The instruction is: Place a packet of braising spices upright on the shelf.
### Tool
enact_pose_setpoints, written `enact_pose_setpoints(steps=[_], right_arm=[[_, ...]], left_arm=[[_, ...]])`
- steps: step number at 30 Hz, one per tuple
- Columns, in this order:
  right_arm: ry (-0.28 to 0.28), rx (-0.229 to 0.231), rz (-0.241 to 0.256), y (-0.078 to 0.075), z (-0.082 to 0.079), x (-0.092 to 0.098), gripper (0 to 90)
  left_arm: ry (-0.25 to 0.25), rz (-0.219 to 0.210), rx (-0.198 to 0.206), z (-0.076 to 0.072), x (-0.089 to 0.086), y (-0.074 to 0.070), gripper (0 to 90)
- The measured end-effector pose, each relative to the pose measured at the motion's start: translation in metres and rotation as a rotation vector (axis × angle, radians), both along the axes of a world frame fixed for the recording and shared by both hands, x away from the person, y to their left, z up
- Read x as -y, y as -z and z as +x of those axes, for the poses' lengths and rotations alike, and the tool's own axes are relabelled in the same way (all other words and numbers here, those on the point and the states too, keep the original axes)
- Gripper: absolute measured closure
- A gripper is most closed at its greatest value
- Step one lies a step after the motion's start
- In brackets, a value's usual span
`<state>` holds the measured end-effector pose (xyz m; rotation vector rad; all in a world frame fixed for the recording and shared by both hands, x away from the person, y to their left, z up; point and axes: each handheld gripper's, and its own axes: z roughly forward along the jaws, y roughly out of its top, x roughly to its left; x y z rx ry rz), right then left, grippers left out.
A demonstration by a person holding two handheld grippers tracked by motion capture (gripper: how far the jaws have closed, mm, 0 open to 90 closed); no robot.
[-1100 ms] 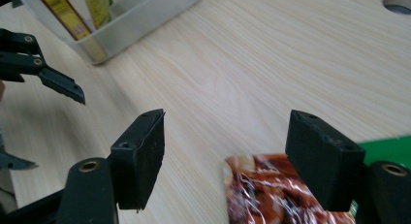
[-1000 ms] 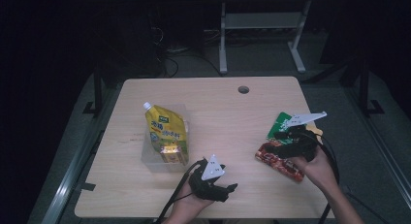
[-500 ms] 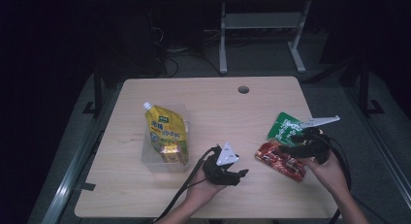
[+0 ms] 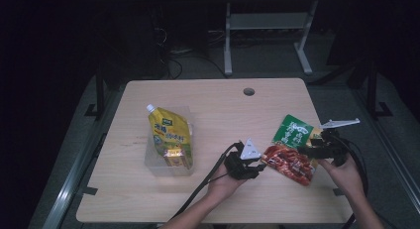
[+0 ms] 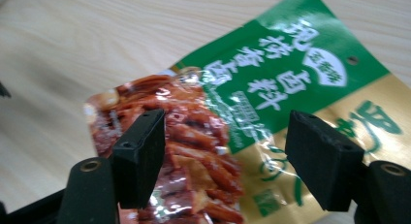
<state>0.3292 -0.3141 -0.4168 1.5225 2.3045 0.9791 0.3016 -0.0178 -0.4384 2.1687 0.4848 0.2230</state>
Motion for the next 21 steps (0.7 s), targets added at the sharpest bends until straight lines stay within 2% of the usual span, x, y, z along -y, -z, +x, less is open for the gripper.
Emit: enact_pose_setpoints(steps=[5, 8, 12, 19, 21], right_arm=[[0.062, -0.014, -0.014, 0.004, 0.006, 0.010, 31.7], [0.096, -0.028, -0.021, 0.008, 0.010, 0.016, 32.7], [0.168, -0.072, -0.011, 0.012, 0.014, 0.024, 33.1], [0.246, -0.113, -0.014, 0.021, 0.022, 0.036, 32.8], [0.259, -0.119, -0.014, 0.023, 0.023, 0.039, 32.7]], left_arm=[[0.005, 0.022, -0.010, 0.013, 0.018, 0.006, 75.2], [-0.006, 0.014, -0.025, 0.018, 0.030, 0.010, 77.2], [-0.004, 0.044, -0.033, 0.025, 0.043, 0.016, 77.9], [-0.022, 0.086, -0.073, 0.031, 0.052, 0.029, 77.3], [-0.027, 0.083, -0.080, 0.031, 0.052, 0.030, 77.4]])
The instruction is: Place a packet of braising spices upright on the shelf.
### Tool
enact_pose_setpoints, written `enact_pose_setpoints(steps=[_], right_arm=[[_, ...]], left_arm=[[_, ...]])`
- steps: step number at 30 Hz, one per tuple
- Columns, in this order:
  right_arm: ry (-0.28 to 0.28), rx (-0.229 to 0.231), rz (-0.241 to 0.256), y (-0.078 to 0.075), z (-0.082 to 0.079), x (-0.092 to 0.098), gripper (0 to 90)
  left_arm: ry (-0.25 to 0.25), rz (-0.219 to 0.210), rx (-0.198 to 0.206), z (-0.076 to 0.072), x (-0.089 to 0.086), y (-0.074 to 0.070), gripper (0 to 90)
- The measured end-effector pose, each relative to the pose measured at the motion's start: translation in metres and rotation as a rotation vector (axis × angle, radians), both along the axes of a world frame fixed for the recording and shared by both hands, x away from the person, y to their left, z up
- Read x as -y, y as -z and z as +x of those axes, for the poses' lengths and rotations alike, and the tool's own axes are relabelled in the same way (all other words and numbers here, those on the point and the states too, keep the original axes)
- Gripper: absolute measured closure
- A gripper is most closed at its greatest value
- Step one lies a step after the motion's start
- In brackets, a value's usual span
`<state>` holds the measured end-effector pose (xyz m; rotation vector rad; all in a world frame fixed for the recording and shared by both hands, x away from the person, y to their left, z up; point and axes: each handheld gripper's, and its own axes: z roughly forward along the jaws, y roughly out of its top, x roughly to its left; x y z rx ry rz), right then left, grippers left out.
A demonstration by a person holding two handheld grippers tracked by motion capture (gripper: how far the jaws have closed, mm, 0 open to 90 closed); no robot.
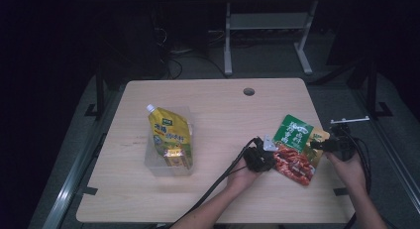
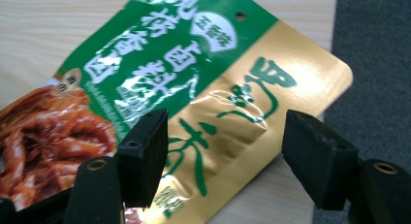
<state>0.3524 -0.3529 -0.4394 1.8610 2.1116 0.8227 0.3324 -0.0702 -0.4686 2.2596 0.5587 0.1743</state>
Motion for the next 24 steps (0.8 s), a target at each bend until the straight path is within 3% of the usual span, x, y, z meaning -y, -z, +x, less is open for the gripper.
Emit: enact_pose_setpoints(steps=[18, 24], right_arm=[[0.081, -0.063, 0.063, 0.013, 0.009, 0.015, 35.2], [0.097, -0.074, 0.058, 0.014, 0.010, 0.017, 36.3]], left_arm=[[0.021, 0.047, 0.009, 0.000, 0.005, -0.001, 77.5], [0.022, 0.050, 0.010, 0.000, 0.005, -0.001, 77.5]])
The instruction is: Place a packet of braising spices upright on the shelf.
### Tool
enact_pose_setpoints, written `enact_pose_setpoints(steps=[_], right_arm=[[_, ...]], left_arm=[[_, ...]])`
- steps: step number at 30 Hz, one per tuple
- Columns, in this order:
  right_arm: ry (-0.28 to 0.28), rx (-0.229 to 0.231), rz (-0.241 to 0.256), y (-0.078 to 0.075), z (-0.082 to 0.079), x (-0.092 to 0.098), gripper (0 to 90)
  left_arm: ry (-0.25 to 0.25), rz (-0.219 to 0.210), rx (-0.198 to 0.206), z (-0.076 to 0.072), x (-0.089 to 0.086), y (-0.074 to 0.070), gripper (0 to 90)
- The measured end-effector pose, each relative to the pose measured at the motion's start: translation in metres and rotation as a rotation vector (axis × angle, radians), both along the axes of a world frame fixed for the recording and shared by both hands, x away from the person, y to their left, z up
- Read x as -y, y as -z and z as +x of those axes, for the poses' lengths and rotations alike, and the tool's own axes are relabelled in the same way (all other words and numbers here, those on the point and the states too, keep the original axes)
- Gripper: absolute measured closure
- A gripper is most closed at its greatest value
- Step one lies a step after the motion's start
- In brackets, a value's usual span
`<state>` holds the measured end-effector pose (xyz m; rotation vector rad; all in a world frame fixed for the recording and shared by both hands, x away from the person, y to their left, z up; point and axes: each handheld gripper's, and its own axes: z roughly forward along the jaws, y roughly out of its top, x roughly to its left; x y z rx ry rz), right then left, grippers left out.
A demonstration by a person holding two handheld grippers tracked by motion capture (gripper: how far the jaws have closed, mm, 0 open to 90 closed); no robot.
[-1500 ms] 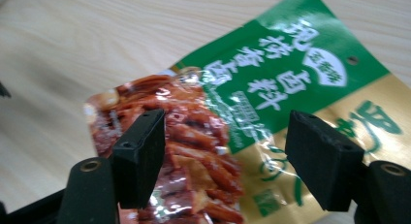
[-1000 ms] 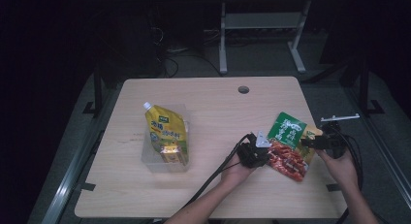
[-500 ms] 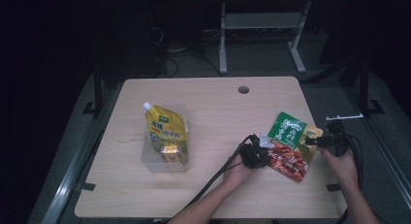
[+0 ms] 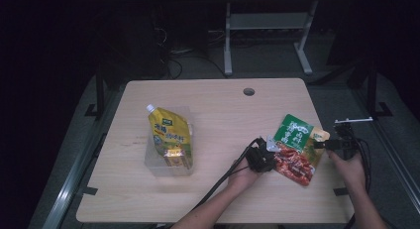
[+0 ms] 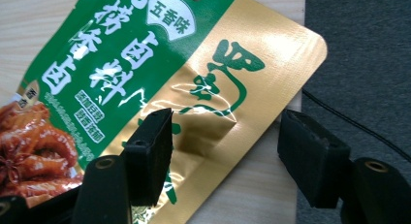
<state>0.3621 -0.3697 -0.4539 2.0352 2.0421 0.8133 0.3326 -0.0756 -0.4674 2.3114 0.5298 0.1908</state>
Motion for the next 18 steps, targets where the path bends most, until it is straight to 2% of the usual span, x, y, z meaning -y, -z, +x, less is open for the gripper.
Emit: enact_pose_setpoints(steps=[4, 10, 13, 18], right_arm=[[-0.002, 0.000, 0.001, 0.0000, 0.0006, -0.0014, 37.2], [-0.003, 0.000, 0.038, 0.0002, 0.0005, -0.0003, 41.8], [-0.025, 0.004, 0.055, 0.0013, 0.0002, -0.0013, 46.4], [-0.069, -0.008, 0.117, 0.0025, 0.0022, -0.0083, 53.8]], left_arm=[[0.001, 0.004, 0.003, -0.0005, 0.0003, -0.0003, 77.4], [0.005, 0.008, 0.002, -0.0003, 0.0007, -0.0002, 77.4], [0.011, 0.012, -0.001, 0.0002, 0.0013, -0.0005, 77.5], [0.012, 0.014, -0.007, 0.0005, 0.0020, -0.0008, 77.6]])
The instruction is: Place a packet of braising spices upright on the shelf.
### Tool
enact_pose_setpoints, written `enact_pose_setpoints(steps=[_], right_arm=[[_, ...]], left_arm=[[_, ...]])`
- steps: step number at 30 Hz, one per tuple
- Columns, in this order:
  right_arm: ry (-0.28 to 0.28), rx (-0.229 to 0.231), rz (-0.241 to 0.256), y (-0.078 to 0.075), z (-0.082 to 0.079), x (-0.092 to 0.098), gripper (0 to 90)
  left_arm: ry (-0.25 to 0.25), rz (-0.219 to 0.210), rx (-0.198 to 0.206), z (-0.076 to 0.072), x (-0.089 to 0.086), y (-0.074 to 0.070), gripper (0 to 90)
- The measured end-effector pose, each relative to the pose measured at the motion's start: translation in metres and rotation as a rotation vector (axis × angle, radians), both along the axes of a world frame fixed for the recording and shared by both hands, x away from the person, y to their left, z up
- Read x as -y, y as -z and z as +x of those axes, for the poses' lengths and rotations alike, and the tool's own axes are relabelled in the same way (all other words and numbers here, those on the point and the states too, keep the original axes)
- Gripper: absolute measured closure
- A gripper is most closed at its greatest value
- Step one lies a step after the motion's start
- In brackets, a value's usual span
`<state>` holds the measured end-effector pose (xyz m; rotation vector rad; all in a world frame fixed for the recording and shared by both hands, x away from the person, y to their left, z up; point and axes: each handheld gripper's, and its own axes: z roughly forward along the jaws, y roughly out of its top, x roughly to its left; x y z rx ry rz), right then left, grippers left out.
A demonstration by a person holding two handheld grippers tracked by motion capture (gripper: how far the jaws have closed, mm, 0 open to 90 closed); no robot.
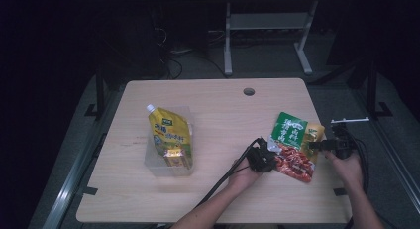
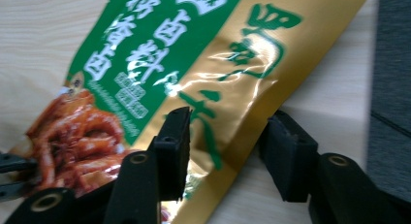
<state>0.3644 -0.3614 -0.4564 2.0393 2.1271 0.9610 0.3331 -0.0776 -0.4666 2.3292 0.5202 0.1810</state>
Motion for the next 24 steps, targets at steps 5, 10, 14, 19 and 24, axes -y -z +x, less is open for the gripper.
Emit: enact_pose_setpoints(steps=[5, 10, 14, 19, 24], right_arm=[[-0.039, 0.008, 0.015, 0.000, 0.002, -0.006, 60.2], [-0.107, -0.012, 0.047, 0.003, 0.006, -0.009, 67.6], [-0.140, -0.028, 0.077, 0.005, 0.009, -0.015, 71.8], [-0.164, -0.049, 0.075, 0.004, 0.012, -0.023, 78.2], [-0.196, -0.063, 0.086, 0.003, 0.014, -0.027, 85.1]], left_arm=[[0.005, 0.005, -0.001, 0.001, 0.001, 0.000, 77.8], [0.006, 0.010, -0.006, 0.002, 0.002, 0.000, 78.0], [0.009, 0.009, -0.006, 0.003, 0.002, 0.000, 78.1], [0.004, 0.008, -0.007, 0.003, 0.002, 0.000, 78.4], [0.000, 0.004, -0.008, 0.003, 0.002, 0.000, 78.3]])
